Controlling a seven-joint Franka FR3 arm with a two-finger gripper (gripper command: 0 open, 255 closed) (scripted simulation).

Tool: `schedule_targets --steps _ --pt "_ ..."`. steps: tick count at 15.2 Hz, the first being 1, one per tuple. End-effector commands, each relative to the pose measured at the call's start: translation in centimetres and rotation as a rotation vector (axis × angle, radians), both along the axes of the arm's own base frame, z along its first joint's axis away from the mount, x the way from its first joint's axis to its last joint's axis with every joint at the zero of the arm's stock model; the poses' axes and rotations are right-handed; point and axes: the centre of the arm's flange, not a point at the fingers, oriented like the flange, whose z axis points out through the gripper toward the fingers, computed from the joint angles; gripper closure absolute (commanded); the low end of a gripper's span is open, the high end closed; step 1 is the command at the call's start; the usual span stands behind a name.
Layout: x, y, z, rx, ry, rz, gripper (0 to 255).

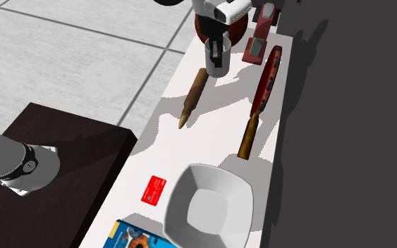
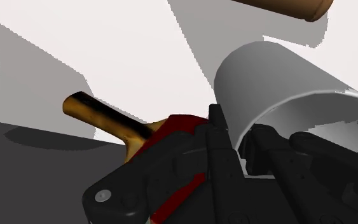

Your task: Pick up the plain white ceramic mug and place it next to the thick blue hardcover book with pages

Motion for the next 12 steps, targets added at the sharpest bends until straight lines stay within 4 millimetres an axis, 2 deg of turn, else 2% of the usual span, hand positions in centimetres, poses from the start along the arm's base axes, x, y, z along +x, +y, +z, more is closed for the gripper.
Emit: schedule_targets --steps 1,3,12 --pt "-0.1 0.1 1.1 0.0 0.0 0.0 255" --pt "-0.1 0.1 1.7 0.0 0.0 0.0 255" --pt "-5.6 -10.5 1.8 0.0 0.0 0.0 255"
